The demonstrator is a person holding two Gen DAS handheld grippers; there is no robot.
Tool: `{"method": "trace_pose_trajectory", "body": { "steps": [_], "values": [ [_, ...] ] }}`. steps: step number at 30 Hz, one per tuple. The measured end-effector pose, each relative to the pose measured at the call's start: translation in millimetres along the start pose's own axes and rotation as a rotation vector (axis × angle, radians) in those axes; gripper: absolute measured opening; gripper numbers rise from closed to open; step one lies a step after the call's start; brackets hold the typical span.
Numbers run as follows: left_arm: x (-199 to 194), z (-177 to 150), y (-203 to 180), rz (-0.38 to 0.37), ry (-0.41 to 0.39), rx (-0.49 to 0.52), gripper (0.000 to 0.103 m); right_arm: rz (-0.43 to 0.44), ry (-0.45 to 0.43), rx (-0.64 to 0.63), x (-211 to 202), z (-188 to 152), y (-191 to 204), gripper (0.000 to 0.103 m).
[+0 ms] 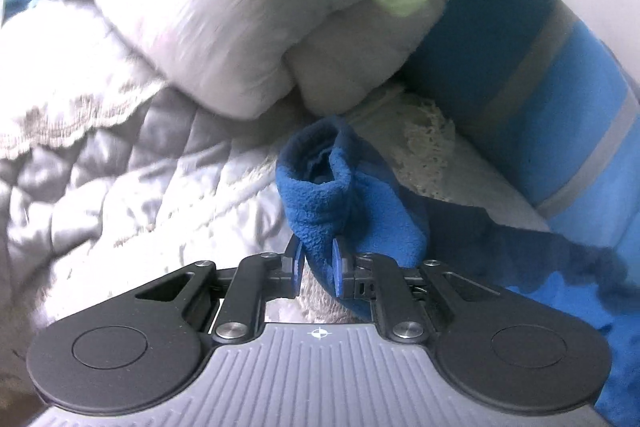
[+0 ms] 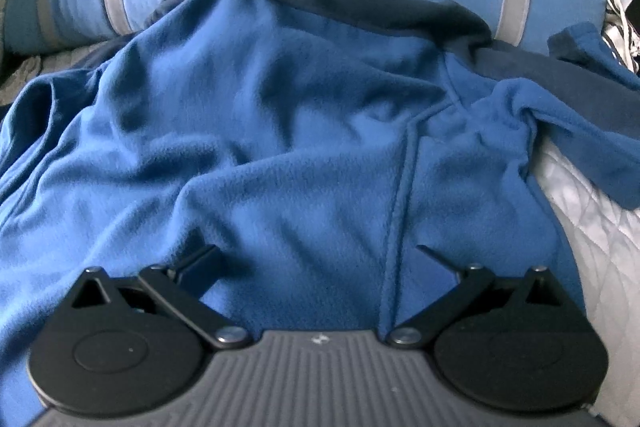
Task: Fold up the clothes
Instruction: 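Grasp the blue sleeve cuff with the left gripper and lift it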
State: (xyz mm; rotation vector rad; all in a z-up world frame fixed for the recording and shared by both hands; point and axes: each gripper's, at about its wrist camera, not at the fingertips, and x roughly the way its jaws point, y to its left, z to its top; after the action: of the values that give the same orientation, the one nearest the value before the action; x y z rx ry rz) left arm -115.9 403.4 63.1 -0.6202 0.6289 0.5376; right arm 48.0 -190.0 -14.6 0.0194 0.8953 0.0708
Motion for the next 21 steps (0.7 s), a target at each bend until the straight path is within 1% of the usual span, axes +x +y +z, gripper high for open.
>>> {"method": "trace_pose_trajectory", "body": {
  "steps": [3,5,8,12,18,20,21],
  "values": [
    [8.1,-0.7,13.0,-0.008,0.029,-0.082,0.015,0.007,0.001,0.018,-0.9,0.9,-2.2,0.102],
    [13.6,-0.2,23.0,-0.007,0.044,-0.133,0.012,0.012,0.003,0.027,-1.1,1.7,-3.6,0.102],
    [17.4,2.1,31.6,0.018,0.034,-0.171,0.01,0.019,0.006,0.043,-1.3,2.9,-5.4,0.102],
    [10.7,11.4,35.1,0.042,-0.018,-0.149,0.009,0.025,0.016,0.063,-1.3,3.0,-9.6,0.102],
    [19.6,28.9,32.5,0.095,-0.045,-0.111,0.009,0.02,0.026,0.055,-0.2,3.1,-8.9,0.102],
    [23.5,32.2,32.5,0.106,-0.035,-0.105,0.009,0.017,0.029,0.043,0.2,2.5,-8.1,0.102],
    [25.4,32.1,31.7,0.113,-0.021,-0.101,0.012,0.016,0.031,0.037,0.4,2.1,-7.8,0.102]
  ]
}}
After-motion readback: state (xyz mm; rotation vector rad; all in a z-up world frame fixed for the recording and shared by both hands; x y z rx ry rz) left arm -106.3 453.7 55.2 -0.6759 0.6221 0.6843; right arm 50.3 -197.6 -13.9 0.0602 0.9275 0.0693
